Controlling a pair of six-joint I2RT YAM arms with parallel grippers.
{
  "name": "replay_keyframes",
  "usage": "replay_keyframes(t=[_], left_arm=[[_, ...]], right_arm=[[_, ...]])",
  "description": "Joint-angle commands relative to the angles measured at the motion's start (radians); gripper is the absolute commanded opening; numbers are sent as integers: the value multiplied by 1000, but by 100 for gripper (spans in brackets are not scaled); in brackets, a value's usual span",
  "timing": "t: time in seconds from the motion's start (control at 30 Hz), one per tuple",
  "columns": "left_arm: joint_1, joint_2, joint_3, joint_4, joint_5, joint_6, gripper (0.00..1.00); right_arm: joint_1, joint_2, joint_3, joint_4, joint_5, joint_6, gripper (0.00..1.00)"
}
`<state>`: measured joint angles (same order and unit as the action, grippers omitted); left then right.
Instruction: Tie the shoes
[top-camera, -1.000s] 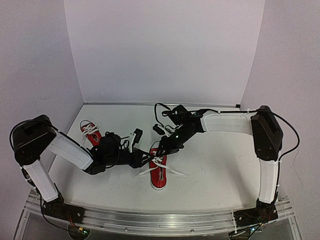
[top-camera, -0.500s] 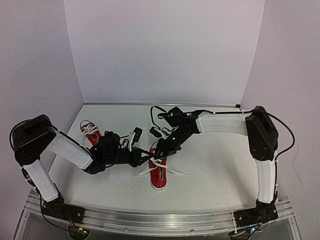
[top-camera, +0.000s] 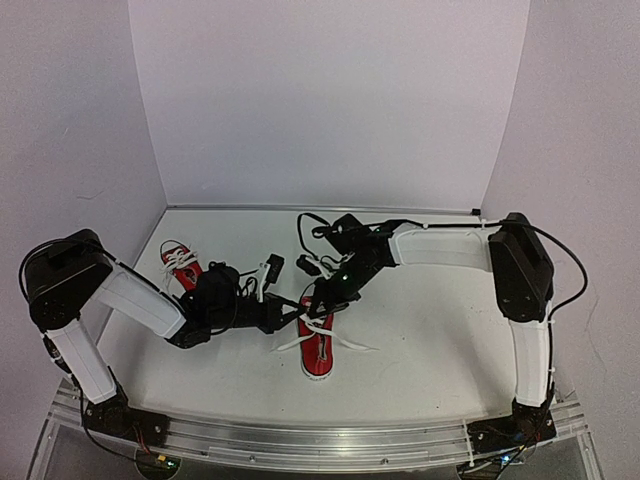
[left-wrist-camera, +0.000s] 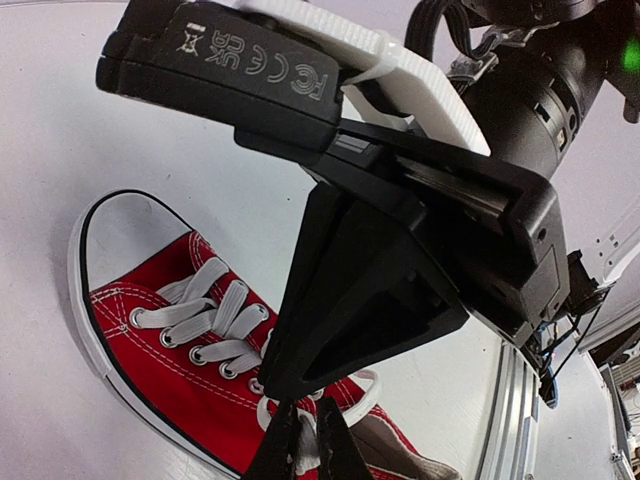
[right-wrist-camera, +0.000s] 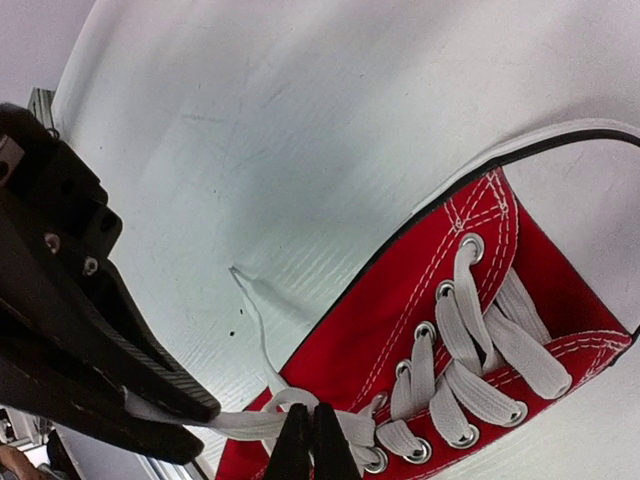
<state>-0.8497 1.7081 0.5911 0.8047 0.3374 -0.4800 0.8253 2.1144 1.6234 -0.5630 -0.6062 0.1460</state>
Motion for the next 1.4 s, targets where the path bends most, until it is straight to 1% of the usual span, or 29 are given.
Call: replay_keyframes(t=[0.0, 0.23, 0.43, 0.8, 0.93, 1.0, 1.07, 1.1, 1.2, 1.37], left_arm=[[7, -8, 12, 15, -10, -1, 5], [14, -22, -9, -5, -40, -3, 0], [14, -15, -7, -20, -55, -5, 0], [14, -11, 31, -129, -157, 12, 0], [14, -7, 39, -138, -147, 36, 0], [14, -14, 42, -138, -126, 65, 7], [14, -43, 40, -143, -107, 114, 22], [14, -61, 38, -148, -107, 139, 28], [14, -165, 32, -213, -136, 256, 39], [13, -328, 34, -381, -237, 530, 49]], right_arm=[[5, -6, 27, -24, 39, -13, 0], [0, -85, -20, -18, 84, 1, 0], [-20, -144, -79, 28, 90, 33, 0], [-51, -197, -177, 81, 69, 51, 0], [-55, -209, -204, 103, 61, 58, 0], [-55, -207, -205, 115, 49, 65, 0], [-55, -204, -205, 128, 35, 76, 0], [-55, -202, -203, 135, 27, 79, 0], [-55, -198, -201, 150, 10, 90, 0], [-55, -189, -195, 161, 1, 100, 0]])
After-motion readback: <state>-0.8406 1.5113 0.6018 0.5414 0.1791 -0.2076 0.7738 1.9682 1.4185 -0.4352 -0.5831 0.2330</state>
